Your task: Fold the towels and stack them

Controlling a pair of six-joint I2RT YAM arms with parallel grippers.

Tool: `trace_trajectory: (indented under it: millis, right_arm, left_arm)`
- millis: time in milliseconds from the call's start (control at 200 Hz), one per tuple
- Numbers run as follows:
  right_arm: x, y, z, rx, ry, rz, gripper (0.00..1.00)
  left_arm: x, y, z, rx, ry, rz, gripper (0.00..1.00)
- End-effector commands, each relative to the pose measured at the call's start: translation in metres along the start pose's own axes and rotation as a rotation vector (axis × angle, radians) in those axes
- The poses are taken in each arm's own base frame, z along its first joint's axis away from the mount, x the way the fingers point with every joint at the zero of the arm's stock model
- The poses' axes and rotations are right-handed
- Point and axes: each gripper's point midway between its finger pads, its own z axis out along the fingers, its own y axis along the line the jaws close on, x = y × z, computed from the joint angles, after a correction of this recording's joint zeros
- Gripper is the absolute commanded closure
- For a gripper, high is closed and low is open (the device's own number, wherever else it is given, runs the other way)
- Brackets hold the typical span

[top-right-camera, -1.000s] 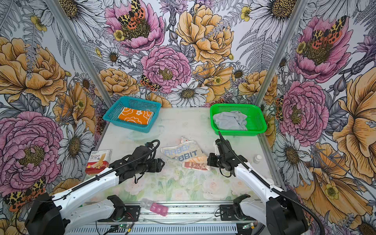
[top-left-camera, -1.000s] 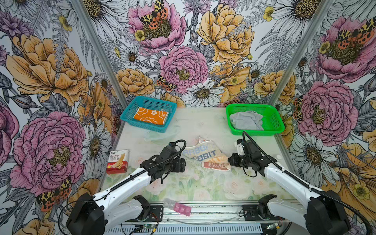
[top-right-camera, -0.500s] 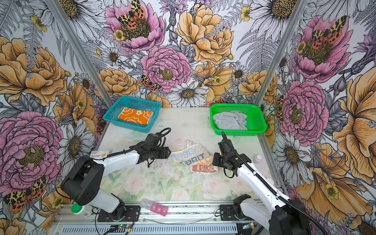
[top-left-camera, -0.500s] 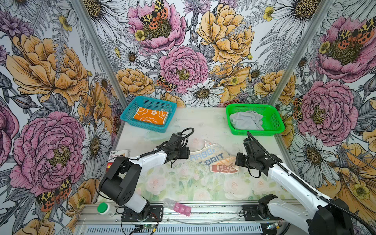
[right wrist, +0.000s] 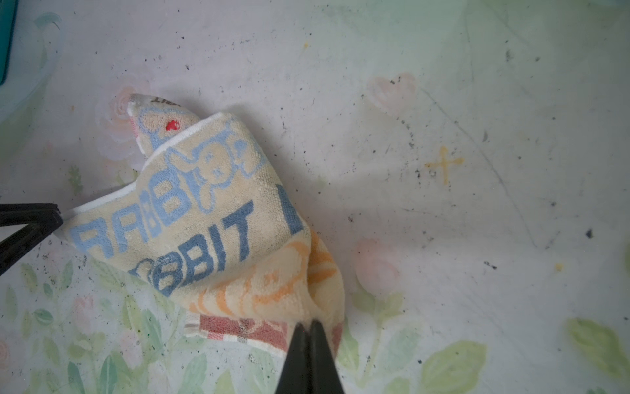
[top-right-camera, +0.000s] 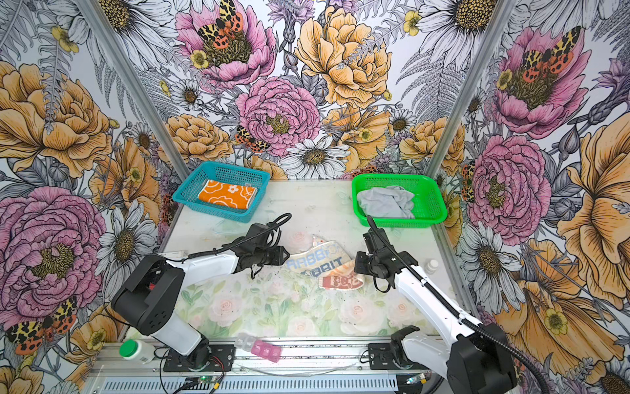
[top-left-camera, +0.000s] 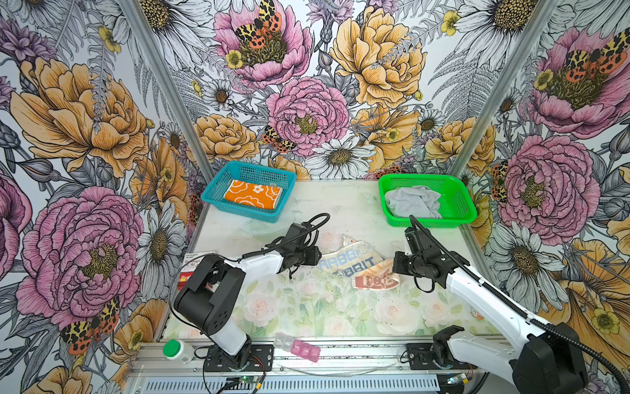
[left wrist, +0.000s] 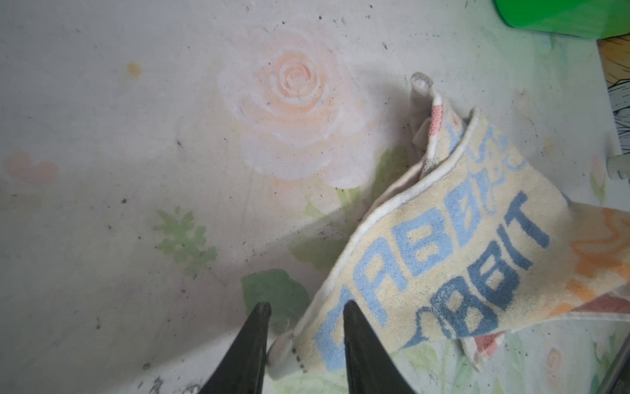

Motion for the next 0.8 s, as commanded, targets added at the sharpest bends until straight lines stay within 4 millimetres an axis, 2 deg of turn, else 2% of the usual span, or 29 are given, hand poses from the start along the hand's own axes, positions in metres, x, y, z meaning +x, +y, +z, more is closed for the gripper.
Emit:
trace_trajectory:
  millis: [0,155,240,320,395,490,520,620,660,796]
  right_arm:
    - [-0.023,0.008,-0.007,0.002,-0.05,-0.033,1.0]
    - [-0.038,0.016,-0.009,-0.005,-0.066,-0.056,1.0]
    - [-0.044,0.019,-0.009,-0.009,-0.066,-0.073,1.0]
    - [-0.047,0.021,-0.006,-0.008,-0.062,-0.082,1.0]
    - [-0.051,0.024,-0.005,-0.012,-0.061,-0.092,1.0]
    - [-0.061,0.032,-0.004,-0.031,-0.065,-0.102,1.0]
    - [-0.066,0.037,-0.004,-0.041,-0.068,-0.111,1.0]
    - [-0.095,0.059,-0.012,-0.093,-0.101,-0.15,1.0]
    - [-0.114,0.074,-0.022,-0.13,-0.132,-0.169,1.0]
    - [-0.171,0.111,-0.06,-0.197,-0.229,-0.216,1.0]
  left_arm:
    - [0.0,-0.01,-0.002,0.045,-0.011,-0.002,0.61]
    - [0.008,-0.007,0.0,0.038,0.004,-0.009,0.67]
    - [0.014,-0.003,0.002,0.026,0.018,-0.008,0.56]
    - [0.019,0.001,0.005,0.018,0.031,-0.011,0.56]
    - [0.024,0.001,0.006,0.027,0.043,-0.013,0.69]
    - [0.023,-0.003,0.005,0.054,0.031,-0.022,1.0]
    - [0.021,-0.006,0.003,0.069,0.023,-0.022,1.0]
    - [0.009,-0.018,-0.013,0.109,-0.017,-0.018,1.0]
    - [0.005,-0.022,-0.024,0.121,-0.032,-0.015,1.0]
    - [-0.009,-0.04,-0.074,0.154,-0.126,-0.028,1.0]
